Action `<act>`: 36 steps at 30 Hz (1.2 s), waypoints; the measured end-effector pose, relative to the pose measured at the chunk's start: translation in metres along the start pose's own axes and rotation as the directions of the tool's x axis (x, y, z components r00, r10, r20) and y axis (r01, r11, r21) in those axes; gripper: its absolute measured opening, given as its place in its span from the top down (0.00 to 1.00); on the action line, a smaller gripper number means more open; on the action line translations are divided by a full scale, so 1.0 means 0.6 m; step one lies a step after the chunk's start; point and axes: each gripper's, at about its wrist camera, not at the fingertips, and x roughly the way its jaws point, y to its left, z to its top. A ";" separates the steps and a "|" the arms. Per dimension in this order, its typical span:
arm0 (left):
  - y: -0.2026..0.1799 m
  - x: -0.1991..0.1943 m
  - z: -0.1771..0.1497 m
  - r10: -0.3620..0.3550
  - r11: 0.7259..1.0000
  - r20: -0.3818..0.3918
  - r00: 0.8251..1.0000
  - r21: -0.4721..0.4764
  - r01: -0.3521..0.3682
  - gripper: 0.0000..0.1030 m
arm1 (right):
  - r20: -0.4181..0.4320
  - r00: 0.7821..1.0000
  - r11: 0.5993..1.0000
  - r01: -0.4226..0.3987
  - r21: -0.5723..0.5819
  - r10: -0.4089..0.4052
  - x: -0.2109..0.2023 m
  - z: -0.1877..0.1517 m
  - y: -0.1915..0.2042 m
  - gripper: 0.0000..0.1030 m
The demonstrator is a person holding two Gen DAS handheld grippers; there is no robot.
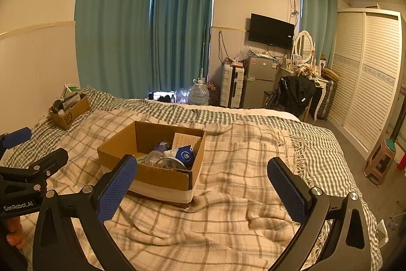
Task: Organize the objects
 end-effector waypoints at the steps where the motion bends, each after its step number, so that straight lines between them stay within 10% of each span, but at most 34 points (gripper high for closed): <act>1: 0.000 0.000 0.000 -0.001 1.000 -0.002 1.000 -0.001 0.001 0.00 | -0.001 1.000 1.000 0.000 0.000 0.000 0.000 0.000 -0.001 0.00; 36: -0.014 -0.008 -0.002 0.016 0.999 0.016 1.000 0.031 -0.016 0.00 | -0.008 1.000 1.000 -0.010 0.004 0.010 0.000 -0.002 -0.001 0.00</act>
